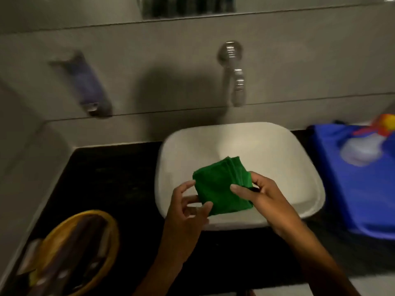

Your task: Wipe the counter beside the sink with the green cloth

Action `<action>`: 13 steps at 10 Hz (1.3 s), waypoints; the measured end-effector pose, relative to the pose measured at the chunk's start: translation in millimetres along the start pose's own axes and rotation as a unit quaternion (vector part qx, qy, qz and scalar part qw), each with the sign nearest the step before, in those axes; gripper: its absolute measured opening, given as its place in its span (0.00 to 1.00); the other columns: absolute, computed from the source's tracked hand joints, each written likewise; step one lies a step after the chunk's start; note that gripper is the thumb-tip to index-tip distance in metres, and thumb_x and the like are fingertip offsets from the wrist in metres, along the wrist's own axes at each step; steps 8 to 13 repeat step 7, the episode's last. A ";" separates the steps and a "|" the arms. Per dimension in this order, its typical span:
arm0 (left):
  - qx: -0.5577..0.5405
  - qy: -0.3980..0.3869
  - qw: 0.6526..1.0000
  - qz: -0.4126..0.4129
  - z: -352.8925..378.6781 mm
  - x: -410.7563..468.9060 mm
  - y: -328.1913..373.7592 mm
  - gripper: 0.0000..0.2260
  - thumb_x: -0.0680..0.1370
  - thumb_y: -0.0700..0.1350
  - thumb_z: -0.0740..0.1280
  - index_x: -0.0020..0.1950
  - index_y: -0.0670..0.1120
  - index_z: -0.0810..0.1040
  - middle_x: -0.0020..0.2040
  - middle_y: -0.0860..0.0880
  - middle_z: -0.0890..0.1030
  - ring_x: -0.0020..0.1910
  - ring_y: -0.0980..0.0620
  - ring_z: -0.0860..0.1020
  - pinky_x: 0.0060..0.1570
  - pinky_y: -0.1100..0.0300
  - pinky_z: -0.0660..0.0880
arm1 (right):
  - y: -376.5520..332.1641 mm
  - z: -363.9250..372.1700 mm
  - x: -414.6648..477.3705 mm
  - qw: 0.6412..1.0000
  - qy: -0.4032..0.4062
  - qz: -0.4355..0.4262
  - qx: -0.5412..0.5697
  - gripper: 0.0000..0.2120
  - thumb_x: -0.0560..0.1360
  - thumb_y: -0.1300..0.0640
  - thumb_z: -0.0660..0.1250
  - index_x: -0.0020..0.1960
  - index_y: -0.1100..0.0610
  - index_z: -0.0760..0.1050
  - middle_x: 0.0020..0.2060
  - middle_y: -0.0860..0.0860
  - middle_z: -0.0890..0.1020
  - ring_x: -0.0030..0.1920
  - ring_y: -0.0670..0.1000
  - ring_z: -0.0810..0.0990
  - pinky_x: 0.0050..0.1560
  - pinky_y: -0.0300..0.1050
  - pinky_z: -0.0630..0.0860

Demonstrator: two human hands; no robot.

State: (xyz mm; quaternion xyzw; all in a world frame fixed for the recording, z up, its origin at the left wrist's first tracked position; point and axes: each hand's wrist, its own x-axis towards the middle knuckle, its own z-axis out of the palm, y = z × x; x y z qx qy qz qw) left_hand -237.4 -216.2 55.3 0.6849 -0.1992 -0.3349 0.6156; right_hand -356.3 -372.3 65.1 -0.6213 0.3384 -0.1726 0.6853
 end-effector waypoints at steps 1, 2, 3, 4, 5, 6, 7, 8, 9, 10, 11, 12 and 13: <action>0.083 -0.049 0.993 0.068 89.6 9.5 6.3 0.22 0.67 0.49 0.72 0.55 0.67 0.70 0.48 0.53 0.82 0.41 0.55 0.83 0.39 0.60 0.80 | 5.6 -78.5 -14.2 0.989 0.128 -0.022 -0.077 0.13 0.72 0.60 0.73 0.56 0.55 0.78 0.46 0.55 0.85 0.48 0.55 0.83 0.51 0.48 0.79; 0.232 -0.166 0.939 0.194 230.9 24.9 3.3 0.16 0.73 0.45 0.70 0.60 0.54 0.76 0.52 0.46 0.81 0.49 0.47 0.81 0.53 0.54 0.77 | 25.0 -196.5 -28.5 0.926 0.273 -0.025 -0.257 0.25 0.72 0.61 0.72 0.65 0.54 0.67 0.39 0.54 0.80 0.38 0.54 0.79 0.40 0.42 0.73; 0.336 -0.245 0.887 0.200 309.6 28.6 -6.3 0.15 0.76 0.49 0.65 0.63 0.51 0.76 0.58 0.41 0.78 0.58 0.42 0.76 0.61 0.50 0.72 | 42.3 -265.9 -33.5 0.890 0.289 -0.009 -0.352 0.19 0.73 0.64 0.69 0.62 0.58 0.70 0.45 0.58 0.82 0.44 0.58 0.80 0.45 0.46 0.72; 0.482 -0.305 0.808 0.150 375.3 33.8 -32.9 0.17 0.78 0.56 0.57 0.63 0.53 0.73 0.65 0.40 0.73 0.67 0.39 0.68 0.67 0.41 0.62 | 78.1 -323.1 -32.4 0.871 0.260 0.029 -0.415 0.15 0.74 0.67 0.66 0.60 0.63 0.73 0.54 0.63 0.81 0.56 0.63 0.78 0.54 0.49 0.70; 0.548 -0.337 0.752 0.146 387.9 38.6 -50.9 0.20 0.79 0.58 0.52 0.63 0.51 0.73 0.71 0.39 0.67 0.73 0.38 0.57 0.71 0.36 0.50 | 97.0 -339.0 -20.6 0.857 0.209 0.149 -0.446 0.17 0.78 0.59 0.62 0.66 0.58 0.70 0.62 0.63 0.76 0.64 0.63 0.73 0.61 0.53 0.68; 0.572 -0.265 0.736 0.246 375.2 44.0 -64.4 0.23 0.79 0.59 0.50 0.61 0.49 0.78 0.75 0.39 0.63 0.77 0.41 0.48 0.73 0.36 0.44 | 100.2 -355.2 -24.3 0.777 0.166 0.263 -0.547 0.20 0.79 0.46 0.52 0.69 0.45 0.69 0.72 0.58 0.64 0.72 0.59 0.61 0.69 0.60 0.57; 0.571 -0.229 0.709 0.345 355.6 53.3 -67.0 0.18 0.77 0.59 0.56 0.53 0.52 0.81 0.69 0.41 0.73 0.74 0.42 0.62 0.70 0.37 0.60 | 108.3 -358.3 -22.0 0.748 0.242 0.212 -0.580 0.20 0.78 0.44 0.54 0.64 0.47 0.75 0.71 0.56 0.66 0.71 0.57 0.63 0.68 0.57 0.59; 0.571 -0.229 0.709 0.345 355.6 53.3 -67.0 0.18 0.77 0.59 0.56 0.53 0.52 0.81 0.69 0.41 0.73 0.74 0.42 0.62 0.70 0.37 0.60 | 108.3 -358.3 -22.0 0.748 0.242 0.212 -0.580 0.20 0.78 0.44 0.54 0.64 0.47 0.75 0.71 0.56 0.66 0.71 0.57 0.63 0.68 0.57 0.59; 0.571 -0.229 0.709 0.345 355.6 53.3 -67.0 0.18 0.77 0.59 0.56 0.53 0.52 0.81 0.69 0.41 0.73 0.74 0.42 0.62 0.70 0.37 0.60 | 108.3 -358.3 -22.0 0.748 0.242 0.212 -0.580 0.20 0.78 0.44 0.54 0.64 0.47 0.75 0.71 0.56 0.66 0.71 0.57 0.63 0.68 0.57 0.59; 0.571 -0.229 0.709 0.345 355.6 53.3 -67.0 0.18 0.77 0.59 0.56 0.53 0.52 0.81 0.69 0.41 0.73 0.74 0.42 0.62 0.70 0.37 0.60 | 108.3 -358.3 -22.0 0.748 0.242 0.212 -0.580 0.20 0.78 0.44 0.54 0.64 0.47 0.75 0.71 0.56 0.66 0.71 0.57 0.63 0.68 0.57 0.59; 0.571 -0.229 0.709 0.345 355.6 53.3 -67.0 0.18 0.77 0.59 0.56 0.53 0.52 0.81 0.69 0.41 0.73 0.74 0.42 0.62 0.70 0.37 0.60 | 108.3 -358.3 -22.0 0.748 0.242 0.212 -0.580 0.20 0.78 0.44 0.54 0.64 0.47 0.75 0.71 0.56 0.66 0.71 0.57 0.63 0.68 0.57 0.59; 0.571 -0.229 0.709 0.345 355.6 53.3 -67.0 0.18 0.77 0.59 0.56 0.53 0.52 0.81 0.69 0.41 0.73 0.74 0.42 0.62 0.70 0.37 0.60 | 108.3 -358.3 -22.0 0.748 0.242 0.212 -0.580 0.20 0.78 0.44 0.54 0.64 0.47 0.75 0.71 0.56 0.66 0.71 0.57 0.63 0.68 0.57 0.59; 0.571 -0.229 0.709 0.345 355.6 53.3 -67.0 0.18 0.77 0.59 0.56 0.53 0.52 0.81 0.69 0.41 0.73 0.74 0.42 0.62 0.70 0.37 0.60 | 108.3 -358.3 -22.0 0.748 0.242 0.212 -0.580 0.20 0.78 0.44 0.54 0.64 0.47 0.75 0.71 0.56 0.66 0.71 0.57 0.63 0.68 0.57 0.59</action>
